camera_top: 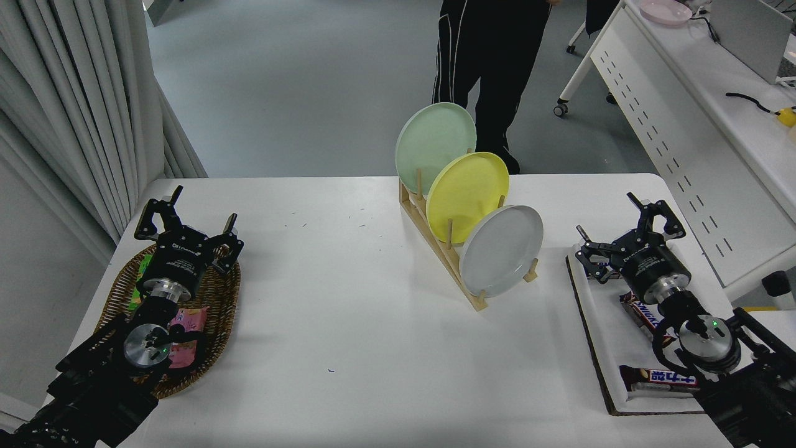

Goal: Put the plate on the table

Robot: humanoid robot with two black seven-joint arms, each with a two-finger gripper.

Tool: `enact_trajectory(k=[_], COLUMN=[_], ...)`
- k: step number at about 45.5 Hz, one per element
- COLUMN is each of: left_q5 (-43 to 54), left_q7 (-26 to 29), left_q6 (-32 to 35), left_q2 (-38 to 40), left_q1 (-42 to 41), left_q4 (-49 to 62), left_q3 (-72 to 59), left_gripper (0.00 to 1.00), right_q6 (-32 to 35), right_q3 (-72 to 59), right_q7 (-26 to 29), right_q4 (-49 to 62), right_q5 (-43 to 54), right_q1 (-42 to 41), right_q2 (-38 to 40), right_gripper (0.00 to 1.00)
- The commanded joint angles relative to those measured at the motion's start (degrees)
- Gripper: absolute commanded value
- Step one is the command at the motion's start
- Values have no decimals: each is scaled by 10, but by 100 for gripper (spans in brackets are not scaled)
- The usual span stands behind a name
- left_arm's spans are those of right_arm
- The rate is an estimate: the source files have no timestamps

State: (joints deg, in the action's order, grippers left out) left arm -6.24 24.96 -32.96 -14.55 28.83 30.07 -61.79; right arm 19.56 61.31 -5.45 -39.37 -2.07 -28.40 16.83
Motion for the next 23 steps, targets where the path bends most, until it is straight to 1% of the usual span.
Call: enact_trajectory(k=[1,23], left_q5=[0,0], left_q7=[0,1], left_q6=[-2,-1], left_q2=[0,0], left_q1=[0,0], left_q4=[0,0], left_q3=[0,-1], left_gripper=[100,100], right_q6=[-3,-5], right_q3=[0,-1], right_q7=[0,0], right_q4=[1,3], right_q5=[0,0], right_q1=[0,2], right_q2=[-4,-5], right_gripper=[100,100])
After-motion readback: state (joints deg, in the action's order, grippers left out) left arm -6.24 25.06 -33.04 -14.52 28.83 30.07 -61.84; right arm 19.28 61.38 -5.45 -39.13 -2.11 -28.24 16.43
